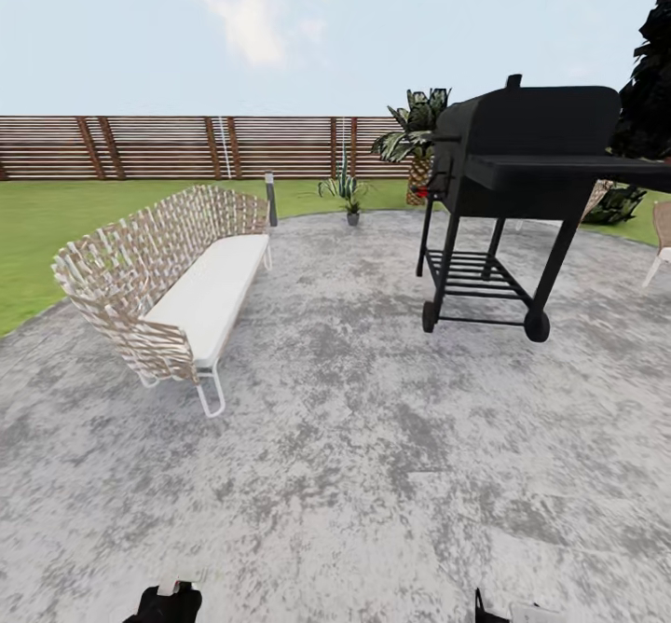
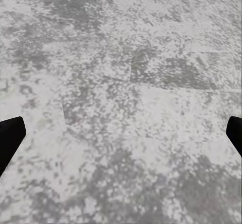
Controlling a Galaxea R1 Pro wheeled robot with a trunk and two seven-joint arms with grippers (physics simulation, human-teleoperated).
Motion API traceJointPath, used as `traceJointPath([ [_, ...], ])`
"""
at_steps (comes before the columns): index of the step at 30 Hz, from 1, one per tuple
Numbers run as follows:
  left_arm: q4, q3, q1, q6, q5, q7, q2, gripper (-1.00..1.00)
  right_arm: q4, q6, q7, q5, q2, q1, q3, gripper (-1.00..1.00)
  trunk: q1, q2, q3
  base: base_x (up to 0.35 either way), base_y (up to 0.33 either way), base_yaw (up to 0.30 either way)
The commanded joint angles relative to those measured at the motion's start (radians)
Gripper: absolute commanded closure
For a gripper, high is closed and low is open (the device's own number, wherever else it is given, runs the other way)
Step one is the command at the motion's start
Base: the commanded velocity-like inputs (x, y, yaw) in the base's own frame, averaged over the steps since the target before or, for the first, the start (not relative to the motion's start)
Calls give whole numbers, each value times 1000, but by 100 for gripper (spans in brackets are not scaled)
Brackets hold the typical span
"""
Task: Pick up the pesticide atomizer in the garden and spray insectifuge to fully cover both potted plants in the garden.
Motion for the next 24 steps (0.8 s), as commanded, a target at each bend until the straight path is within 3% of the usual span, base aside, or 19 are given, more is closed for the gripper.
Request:
traceJointPath([
  [1, 1, 0, -1, -3, -2, -3, 0, 100, 1, -2, -7, 11, 0, -1, -3, -100, 0, 0, -1, 340, 0, 0],
  [24, 1, 0, -1, -3, -2, -3, 0, 100, 1, -2, -7, 11, 0, -1, -3, -100, 0, 0, -1, 339, 0, 0],
])
